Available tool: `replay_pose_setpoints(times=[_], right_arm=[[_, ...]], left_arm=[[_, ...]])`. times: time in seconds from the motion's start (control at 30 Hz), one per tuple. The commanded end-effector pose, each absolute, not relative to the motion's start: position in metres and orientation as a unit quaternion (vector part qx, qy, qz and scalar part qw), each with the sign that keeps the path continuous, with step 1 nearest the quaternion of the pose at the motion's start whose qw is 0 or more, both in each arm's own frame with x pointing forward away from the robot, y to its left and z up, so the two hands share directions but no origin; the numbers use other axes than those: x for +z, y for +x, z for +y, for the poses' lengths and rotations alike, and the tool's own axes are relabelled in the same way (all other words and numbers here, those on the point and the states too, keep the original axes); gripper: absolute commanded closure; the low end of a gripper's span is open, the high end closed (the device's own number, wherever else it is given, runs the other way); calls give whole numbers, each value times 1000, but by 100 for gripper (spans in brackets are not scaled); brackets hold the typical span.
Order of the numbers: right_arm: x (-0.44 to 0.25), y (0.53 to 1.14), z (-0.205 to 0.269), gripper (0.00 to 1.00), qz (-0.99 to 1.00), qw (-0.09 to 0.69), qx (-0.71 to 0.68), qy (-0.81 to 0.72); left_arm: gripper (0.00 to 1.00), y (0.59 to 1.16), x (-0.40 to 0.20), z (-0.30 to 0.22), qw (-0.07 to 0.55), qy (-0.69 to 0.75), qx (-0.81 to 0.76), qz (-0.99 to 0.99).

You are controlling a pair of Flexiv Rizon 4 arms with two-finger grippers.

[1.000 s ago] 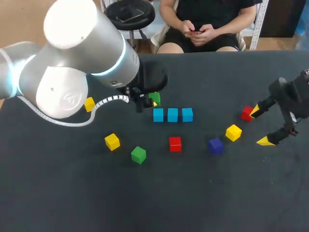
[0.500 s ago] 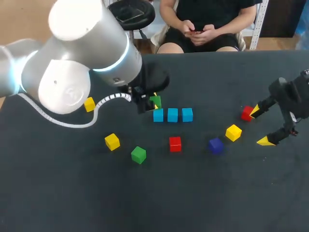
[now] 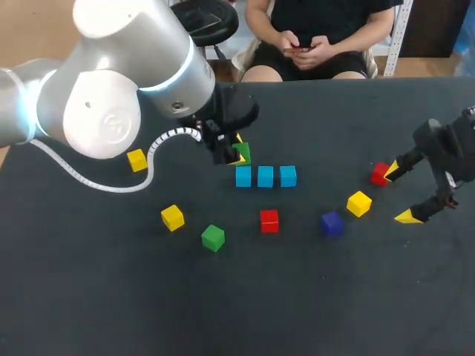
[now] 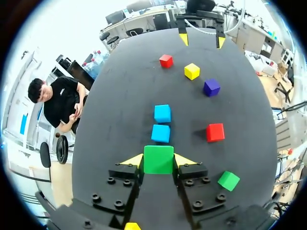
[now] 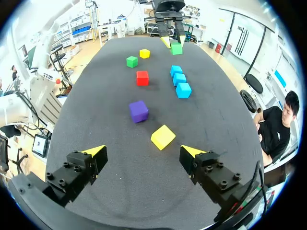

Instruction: Place the blue cubes, place green cubes on the blue cubes, place the yellow cubes on the green cubes, then place the red cubes on the yellow cubes, and place purple cube on the red cubes.

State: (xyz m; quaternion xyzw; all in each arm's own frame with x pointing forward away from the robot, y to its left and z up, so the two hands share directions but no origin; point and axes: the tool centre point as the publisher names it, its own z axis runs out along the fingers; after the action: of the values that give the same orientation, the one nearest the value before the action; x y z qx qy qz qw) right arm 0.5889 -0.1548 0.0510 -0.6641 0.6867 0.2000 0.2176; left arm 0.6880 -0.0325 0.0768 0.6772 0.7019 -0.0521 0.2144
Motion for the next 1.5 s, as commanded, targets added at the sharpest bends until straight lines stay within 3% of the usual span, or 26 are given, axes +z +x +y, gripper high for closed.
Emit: replay_pose_setpoints(times=[0.03, 0.47, 0.9, 1.5], right_arm=[[50, 590, -155, 0, 686, 218, 201, -664], [50, 590, -155, 0, 686, 218, 201, -664], [50, 590, -155, 0, 686, 218, 201, -664], [50, 590, -155, 0, 686, 218, 201, -664]], left_arm=[[100, 689, 77, -34, 212, 678, -51, 702], [100, 689, 77, -34, 212, 678, -51, 702], [100, 698, 75, -39, 132, 666, -86, 729], [100, 709, 59, -57, 91, 698, -101, 703]])
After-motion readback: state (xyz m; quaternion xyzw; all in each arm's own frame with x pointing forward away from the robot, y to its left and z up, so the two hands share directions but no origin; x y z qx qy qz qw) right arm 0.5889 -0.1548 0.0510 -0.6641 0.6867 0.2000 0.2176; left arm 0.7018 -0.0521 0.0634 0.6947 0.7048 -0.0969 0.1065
